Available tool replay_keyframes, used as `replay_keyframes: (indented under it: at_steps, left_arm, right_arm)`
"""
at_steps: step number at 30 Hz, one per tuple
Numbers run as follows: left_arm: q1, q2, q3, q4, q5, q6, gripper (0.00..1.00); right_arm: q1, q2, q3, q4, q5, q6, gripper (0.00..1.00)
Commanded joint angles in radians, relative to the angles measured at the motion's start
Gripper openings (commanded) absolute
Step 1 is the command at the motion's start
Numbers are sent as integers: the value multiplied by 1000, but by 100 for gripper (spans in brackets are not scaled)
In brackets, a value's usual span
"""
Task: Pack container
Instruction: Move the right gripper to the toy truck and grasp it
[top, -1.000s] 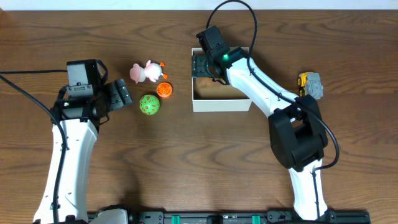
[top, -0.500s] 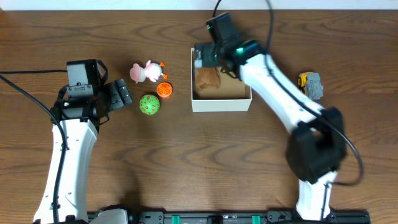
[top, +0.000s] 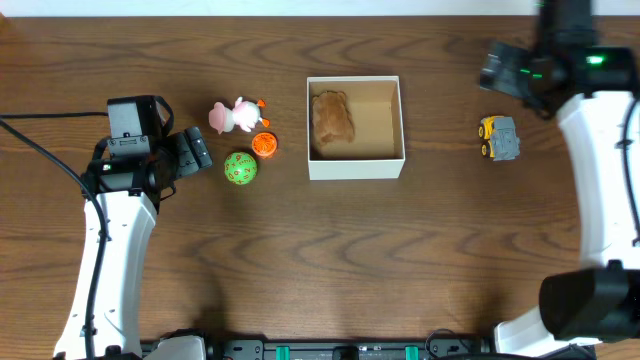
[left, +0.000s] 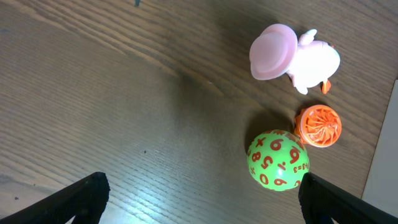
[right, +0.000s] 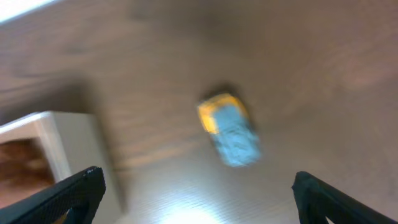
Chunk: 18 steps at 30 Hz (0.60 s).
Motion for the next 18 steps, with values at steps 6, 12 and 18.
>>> replay_keyframes:
  at_steps: [6, 12, 18]
  left_arm:
    - [-2, 5, 22, 0, 2, -9, 98]
    - [-2, 5, 22, 0, 2, -9, 98]
    - [-2, 5, 22, 0, 2, -9, 98]
  right_arm:
    - [-136, 50, -212, 44, -204, 84, 90]
    - [-145, 50, -339, 212, -177, 32, 95]
    - [-145, 50, -446, 476, -173, -318, 99]
